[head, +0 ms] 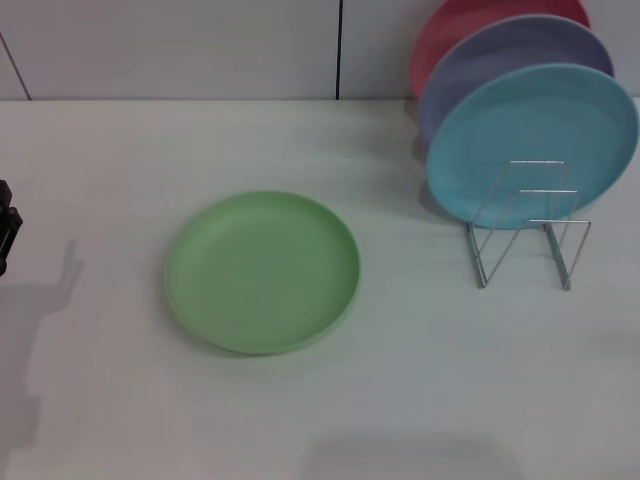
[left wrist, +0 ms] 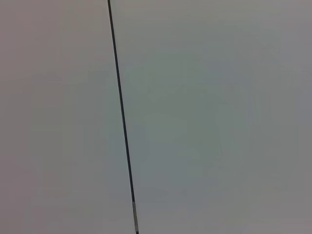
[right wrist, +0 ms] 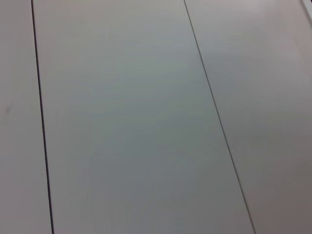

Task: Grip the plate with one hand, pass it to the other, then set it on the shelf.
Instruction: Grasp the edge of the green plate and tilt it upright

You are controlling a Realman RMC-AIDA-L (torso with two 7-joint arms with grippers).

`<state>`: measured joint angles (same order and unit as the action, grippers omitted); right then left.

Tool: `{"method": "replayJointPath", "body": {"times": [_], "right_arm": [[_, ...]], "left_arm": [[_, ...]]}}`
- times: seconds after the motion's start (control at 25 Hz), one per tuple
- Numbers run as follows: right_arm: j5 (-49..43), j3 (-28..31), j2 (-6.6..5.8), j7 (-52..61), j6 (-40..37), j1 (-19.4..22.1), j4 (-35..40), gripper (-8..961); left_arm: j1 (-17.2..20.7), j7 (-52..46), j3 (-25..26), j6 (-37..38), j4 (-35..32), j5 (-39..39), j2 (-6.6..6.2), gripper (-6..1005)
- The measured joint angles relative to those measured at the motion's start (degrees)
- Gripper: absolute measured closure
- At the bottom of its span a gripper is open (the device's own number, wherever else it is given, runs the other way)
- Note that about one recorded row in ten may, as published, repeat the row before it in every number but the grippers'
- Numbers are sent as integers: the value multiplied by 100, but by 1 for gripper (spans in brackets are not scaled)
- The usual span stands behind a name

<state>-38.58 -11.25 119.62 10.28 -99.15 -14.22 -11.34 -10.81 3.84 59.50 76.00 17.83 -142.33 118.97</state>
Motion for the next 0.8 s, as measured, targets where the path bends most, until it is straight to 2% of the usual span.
{"method": "replayJointPath", "body": {"times": [0.44, 0.8], "right_arm": [[1, 0, 0, 3, -41, -9, 0, 135], [-6, 0, 0, 14, -43, -11, 0, 136]], "left_arm": [[-17, 2, -9, -1, 2, -29, -6, 201], [-53, 2, -356, -29, 306, -39, -48, 213]]}}
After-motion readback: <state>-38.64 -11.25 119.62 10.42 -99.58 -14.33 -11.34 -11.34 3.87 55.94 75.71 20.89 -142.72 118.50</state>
